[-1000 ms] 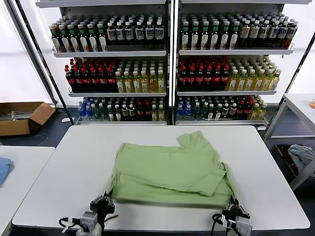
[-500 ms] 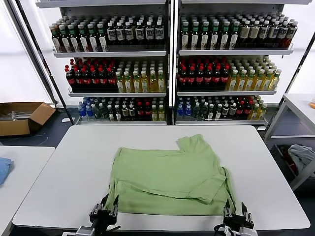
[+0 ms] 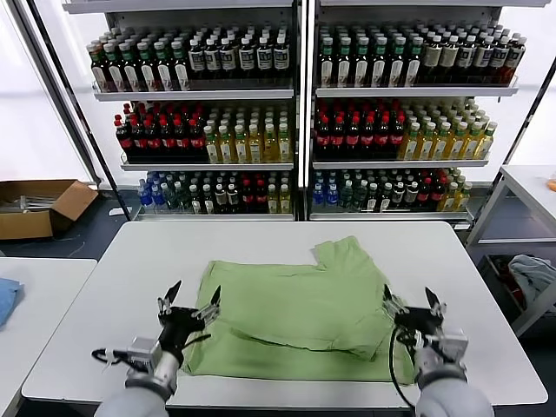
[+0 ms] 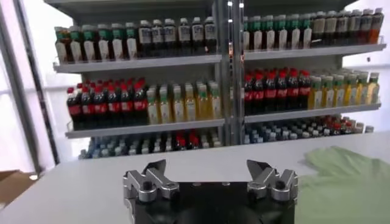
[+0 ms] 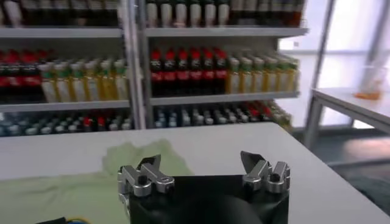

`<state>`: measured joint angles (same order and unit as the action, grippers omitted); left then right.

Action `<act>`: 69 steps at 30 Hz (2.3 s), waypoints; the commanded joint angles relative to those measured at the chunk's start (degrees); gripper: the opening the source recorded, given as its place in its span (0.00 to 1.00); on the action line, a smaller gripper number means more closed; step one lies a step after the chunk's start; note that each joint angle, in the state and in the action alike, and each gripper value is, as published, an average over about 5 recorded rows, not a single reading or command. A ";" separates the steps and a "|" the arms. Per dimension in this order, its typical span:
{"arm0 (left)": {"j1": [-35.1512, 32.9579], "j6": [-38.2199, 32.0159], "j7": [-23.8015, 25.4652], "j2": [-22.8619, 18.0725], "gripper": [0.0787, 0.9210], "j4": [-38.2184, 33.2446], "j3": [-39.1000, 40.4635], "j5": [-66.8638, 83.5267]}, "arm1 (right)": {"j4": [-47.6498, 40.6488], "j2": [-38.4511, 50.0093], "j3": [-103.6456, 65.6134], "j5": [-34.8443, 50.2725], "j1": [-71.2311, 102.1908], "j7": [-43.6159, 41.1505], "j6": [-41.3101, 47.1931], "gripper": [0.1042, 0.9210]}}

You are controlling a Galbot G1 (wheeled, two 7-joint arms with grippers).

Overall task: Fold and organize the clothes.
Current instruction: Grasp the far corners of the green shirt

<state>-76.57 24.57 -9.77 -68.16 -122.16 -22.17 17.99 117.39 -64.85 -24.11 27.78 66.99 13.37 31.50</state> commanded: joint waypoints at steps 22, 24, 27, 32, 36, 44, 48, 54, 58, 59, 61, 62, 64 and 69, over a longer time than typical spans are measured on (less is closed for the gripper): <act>29.27 6.82 4.00 0.86 0.88 34.93 7.56 8.25 | -41.28 -7.05 15.10 -0.38 -33.96 -1.89 0.86 0.88; 29.32 6.73 4.22 0.75 0.88 35.53 7.78 7.87 | -42.03 -7.58 14.77 -0.75 -33.86 -1.92 0.89 0.88; 29.66 6.46 4.51 0.37 0.88 36.74 7.99 7.33 | -43.07 -8.45 14.10 -0.99 -33.84 -1.97 0.94 0.88; 30.16 5.97 4.84 -0.58 0.88 38.00 8.27 6.46 | -44.50 -9.43 13.42 -1.85 -33.67 -2.14 0.81 0.88; 30.43 5.94 4.83 -0.94 0.88 38.32 8.46 6.32 | -45.94 -10.20 12.80 -2.79 -33.60 -2.16 0.54 0.88; 30.06 5.62 5.18 -1.18 0.88 38.94 8.67 6.17 | -48.21 -11.77 11.56 -4.07 -33.42 -2.20 -0.19 0.88; 29.96 5.28 5.36 -2.00 0.88 39.98 8.70 5.67 | -48.87 -12.24 11.44 -4.59 -33.46 -2.08 -0.40 0.88; 29.65 4.77 5.69 -1.86 0.88 40.91 8.79 5.27 | -49.51 -12.41 11.45 -5.12 -33.45 -2.01 -0.59 0.88; 29.40 4.82 5.87 -1.85 0.87 40.92 9.00 5.14 | -49.64 -12.60 11.41 -5.47 -33.28 -2.19 -0.76 0.82; 29.29 4.84 5.93 -1.90 0.86 40.95 9.06 5.06 | -49.62 -12.62 11.44 -5.63 -33.12 -2.27 -0.80 0.78; 29.09 4.85 6.06 -2.02 0.81 41.03 9.14 4.93 | -49.58 -12.65 11.52 -6.10 -32.68 -2.45 -0.89 0.72; 28.98 4.86 6.11 -2.12 0.78 41.07 9.15 4.89 | -49.56 -12.66 11.54 -6.32 -32.45 -2.51 -0.95 0.68; 28.75 4.88 6.23 -2.30 0.71 41.10 9.23 4.81 | -49.46 -12.64 11.55 -6.59 -32.03 -2.58 -1.04 0.61; 27.99 4.86 6.69 -2.59 0.56 40.72 9.48 4.45 | -48.00 -11.87 11.54 -6.58 -30.89 -2.60 -1.07 0.43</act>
<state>-48.16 29.14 -3.13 -70.52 -81.92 -12.89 22.67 69.05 -76.76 -12.58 21.67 35.41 10.75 30.20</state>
